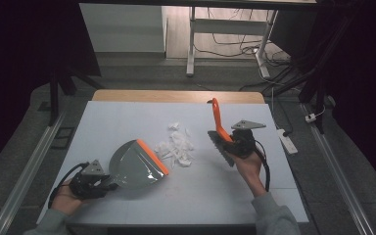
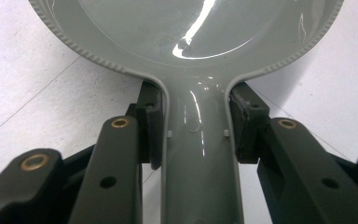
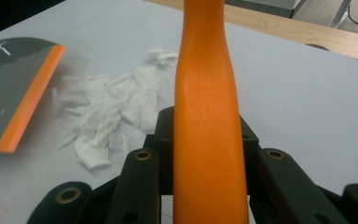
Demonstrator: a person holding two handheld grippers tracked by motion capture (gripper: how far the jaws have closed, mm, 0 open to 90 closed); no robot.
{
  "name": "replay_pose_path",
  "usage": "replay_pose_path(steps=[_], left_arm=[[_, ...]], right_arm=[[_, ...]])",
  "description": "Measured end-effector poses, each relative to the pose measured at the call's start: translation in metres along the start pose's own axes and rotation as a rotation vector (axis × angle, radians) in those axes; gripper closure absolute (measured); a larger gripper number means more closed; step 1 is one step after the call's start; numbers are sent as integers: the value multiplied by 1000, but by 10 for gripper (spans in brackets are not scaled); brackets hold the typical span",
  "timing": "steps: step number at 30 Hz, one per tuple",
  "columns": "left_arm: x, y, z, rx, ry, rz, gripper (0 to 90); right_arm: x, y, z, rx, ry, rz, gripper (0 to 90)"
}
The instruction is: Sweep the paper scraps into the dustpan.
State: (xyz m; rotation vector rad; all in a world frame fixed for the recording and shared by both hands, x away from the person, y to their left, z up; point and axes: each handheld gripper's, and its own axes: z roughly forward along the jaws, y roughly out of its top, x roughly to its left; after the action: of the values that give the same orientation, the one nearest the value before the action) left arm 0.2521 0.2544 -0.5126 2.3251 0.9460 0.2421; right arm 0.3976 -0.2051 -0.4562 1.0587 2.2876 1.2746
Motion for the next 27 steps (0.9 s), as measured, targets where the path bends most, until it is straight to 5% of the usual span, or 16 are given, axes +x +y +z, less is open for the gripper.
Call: replay_pose_path(steps=[14,27], left_arm=[[1,2,3,11,-25,34,617],[-1,3,5,35,-13,37,616]], right_arm=[[1,31,64,56,-13,45,710],[3,51,101,66,15,35,710]])
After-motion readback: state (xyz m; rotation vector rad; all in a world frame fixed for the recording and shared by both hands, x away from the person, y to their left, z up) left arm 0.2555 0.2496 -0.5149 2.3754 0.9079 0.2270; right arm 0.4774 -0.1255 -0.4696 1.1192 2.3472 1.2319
